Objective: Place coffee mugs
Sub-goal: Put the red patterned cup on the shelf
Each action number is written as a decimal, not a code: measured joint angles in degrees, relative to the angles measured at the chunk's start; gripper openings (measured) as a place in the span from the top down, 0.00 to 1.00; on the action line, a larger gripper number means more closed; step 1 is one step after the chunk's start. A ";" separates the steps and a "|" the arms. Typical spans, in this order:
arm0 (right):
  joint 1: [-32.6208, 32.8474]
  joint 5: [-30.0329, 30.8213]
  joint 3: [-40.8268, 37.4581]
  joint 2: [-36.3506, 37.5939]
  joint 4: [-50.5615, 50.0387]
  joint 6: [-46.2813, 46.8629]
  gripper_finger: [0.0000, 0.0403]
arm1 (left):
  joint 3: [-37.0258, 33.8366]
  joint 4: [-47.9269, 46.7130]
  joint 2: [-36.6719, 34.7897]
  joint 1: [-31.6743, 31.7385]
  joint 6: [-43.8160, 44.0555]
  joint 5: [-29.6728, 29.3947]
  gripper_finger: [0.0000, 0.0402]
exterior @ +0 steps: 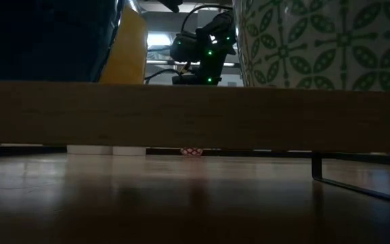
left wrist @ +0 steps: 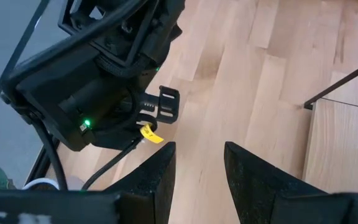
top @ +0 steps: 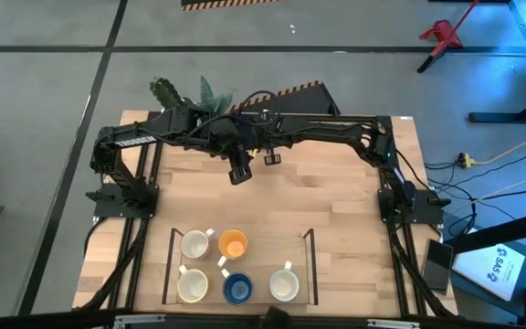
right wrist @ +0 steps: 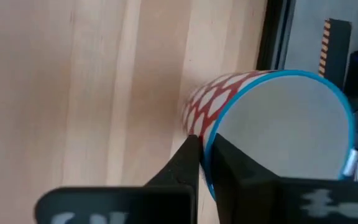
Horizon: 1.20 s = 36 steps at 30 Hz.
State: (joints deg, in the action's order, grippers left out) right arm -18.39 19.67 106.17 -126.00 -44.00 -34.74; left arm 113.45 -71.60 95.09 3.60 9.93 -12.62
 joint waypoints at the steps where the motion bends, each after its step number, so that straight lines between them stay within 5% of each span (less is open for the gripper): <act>1: 0.00 -0.25 0.00 0.00 -0.41 0.02 0.97 | 0.00 0.01 0.00 0.00 0.00 0.00 0.67; 12: 0.95 -5.79 0.17 0.18 -4.17 3.37 0.99 | 0.00 -2.94 0.00 -0.69 0.00 0.07 0.67; 36: 14.82 -13.26 6.25 0.11 -16.94 5.01 1.00 | -0.07 -8.12 -1.73 -7.84 0.55 0.10 0.67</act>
State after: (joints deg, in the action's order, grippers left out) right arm -3.58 6.41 112.42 -125.89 -60.94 -29.74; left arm 113.38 -79.72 93.36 -4.25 10.48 -12.52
